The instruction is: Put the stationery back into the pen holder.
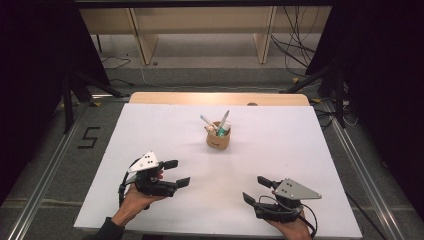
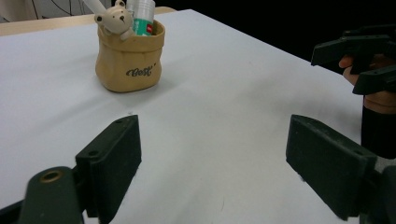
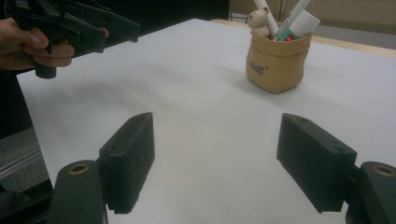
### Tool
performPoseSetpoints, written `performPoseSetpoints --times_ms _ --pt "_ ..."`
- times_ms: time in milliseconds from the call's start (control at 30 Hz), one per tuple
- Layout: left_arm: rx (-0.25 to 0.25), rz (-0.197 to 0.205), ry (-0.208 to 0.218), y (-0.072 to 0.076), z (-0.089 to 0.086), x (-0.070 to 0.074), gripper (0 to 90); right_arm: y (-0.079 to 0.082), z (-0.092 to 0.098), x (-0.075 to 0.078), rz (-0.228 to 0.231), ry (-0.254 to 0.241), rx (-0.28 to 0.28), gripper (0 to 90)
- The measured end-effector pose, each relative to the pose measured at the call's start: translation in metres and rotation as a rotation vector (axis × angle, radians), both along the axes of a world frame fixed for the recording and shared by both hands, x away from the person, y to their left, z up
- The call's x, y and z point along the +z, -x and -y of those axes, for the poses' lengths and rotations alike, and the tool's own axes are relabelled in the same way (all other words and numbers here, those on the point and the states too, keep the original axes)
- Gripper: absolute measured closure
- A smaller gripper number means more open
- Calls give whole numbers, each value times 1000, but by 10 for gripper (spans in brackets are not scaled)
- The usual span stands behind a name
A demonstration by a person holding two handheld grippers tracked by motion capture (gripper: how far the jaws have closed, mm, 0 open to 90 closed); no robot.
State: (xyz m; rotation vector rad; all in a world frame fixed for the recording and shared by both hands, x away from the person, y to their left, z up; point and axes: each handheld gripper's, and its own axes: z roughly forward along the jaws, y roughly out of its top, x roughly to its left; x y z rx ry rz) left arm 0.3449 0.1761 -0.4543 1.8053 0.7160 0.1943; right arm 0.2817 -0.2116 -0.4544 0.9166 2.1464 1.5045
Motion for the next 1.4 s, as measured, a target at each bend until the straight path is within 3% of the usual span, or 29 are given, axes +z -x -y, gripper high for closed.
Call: performPoseSetpoints --times_ms 233,533,700,1400 --pt "4 14 -11 8 -5 -4 159 2 1 -3 -6 4 -2 278" --pt "20 4 -18 17 -12 -11 160 2 2 -5 -14 15 -7 278" --pt "34 -3 13 16 -16 -11 161 2 3 -6 -14 9 -12 278" --pt "48 -4 13 14 -16 -13 161 1 3 -7 -14 17 -15 277"
